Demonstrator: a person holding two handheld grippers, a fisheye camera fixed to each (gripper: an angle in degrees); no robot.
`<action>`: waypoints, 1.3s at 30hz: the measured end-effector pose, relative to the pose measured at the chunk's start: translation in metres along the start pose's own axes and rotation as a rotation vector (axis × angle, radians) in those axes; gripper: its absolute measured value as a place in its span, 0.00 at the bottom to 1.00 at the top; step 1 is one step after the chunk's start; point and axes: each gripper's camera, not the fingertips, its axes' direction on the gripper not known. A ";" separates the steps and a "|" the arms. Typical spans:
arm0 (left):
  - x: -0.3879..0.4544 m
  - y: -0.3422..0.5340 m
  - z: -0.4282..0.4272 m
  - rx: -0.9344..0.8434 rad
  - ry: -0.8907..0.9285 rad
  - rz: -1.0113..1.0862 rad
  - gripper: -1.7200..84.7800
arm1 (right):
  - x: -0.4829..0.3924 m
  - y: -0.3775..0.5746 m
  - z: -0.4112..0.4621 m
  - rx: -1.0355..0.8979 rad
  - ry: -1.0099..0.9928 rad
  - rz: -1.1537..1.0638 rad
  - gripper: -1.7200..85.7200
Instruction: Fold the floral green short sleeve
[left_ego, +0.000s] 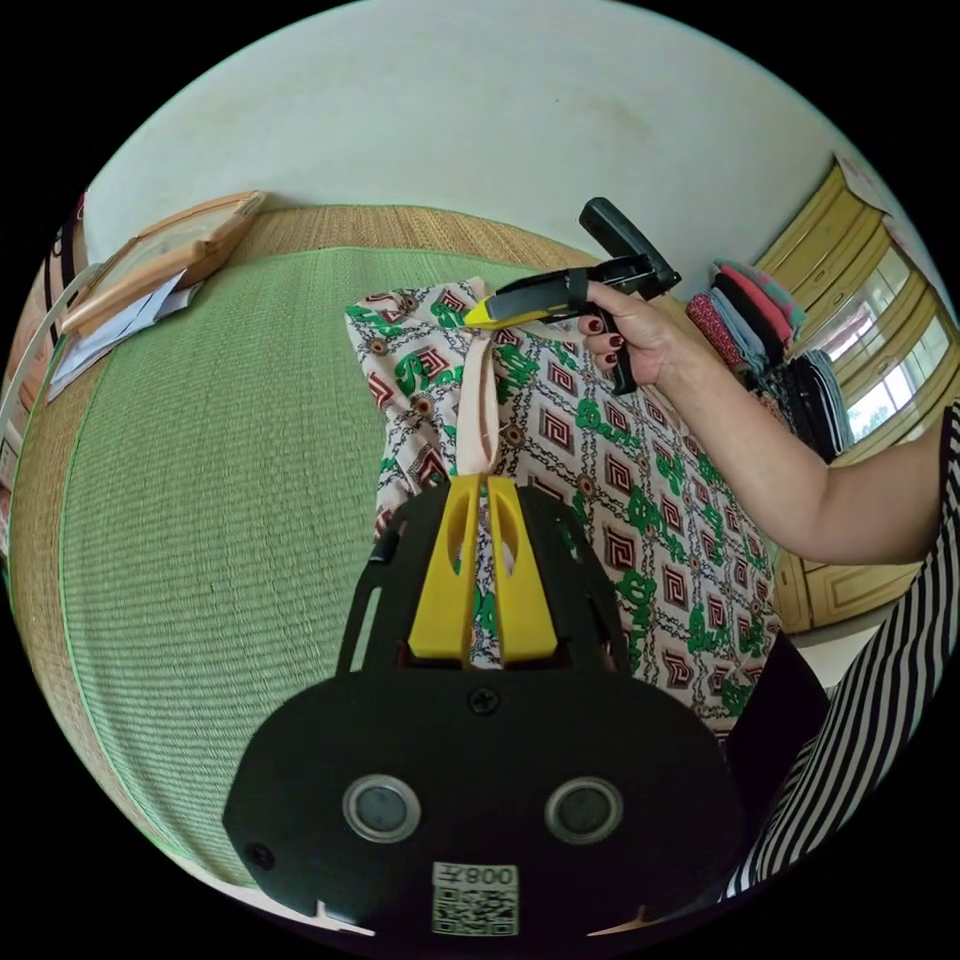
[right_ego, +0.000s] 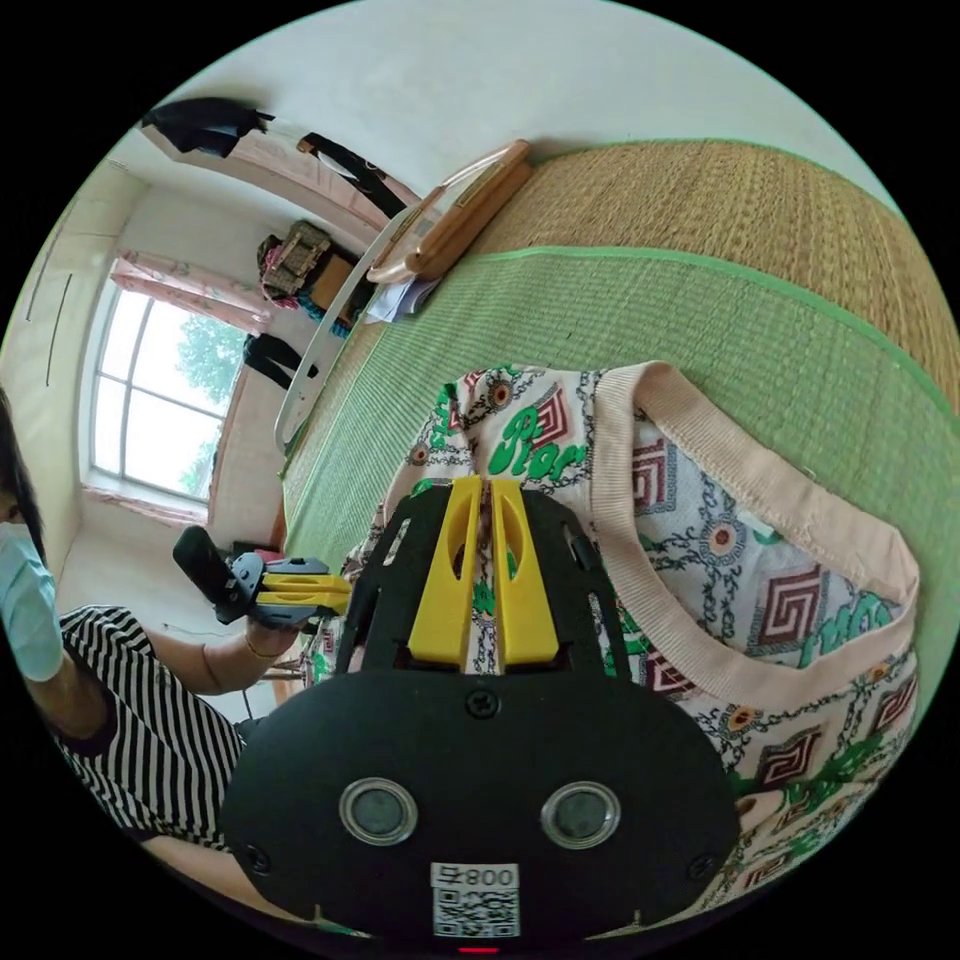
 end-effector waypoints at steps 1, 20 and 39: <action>0.002 -0.001 0.001 -0.007 0.013 0.002 0.04 | 0.001 0.001 -0.004 0.014 0.023 0.010 0.03; -0.006 -0.013 0.007 -0.022 -0.051 -0.089 0.02 | -0.094 -0.032 0.081 -0.075 0.302 -0.255 0.02; -0.005 0.002 0.010 0.008 -0.015 -0.141 0.02 | -0.138 0.054 0.074 -0.081 0.167 -0.342 0.02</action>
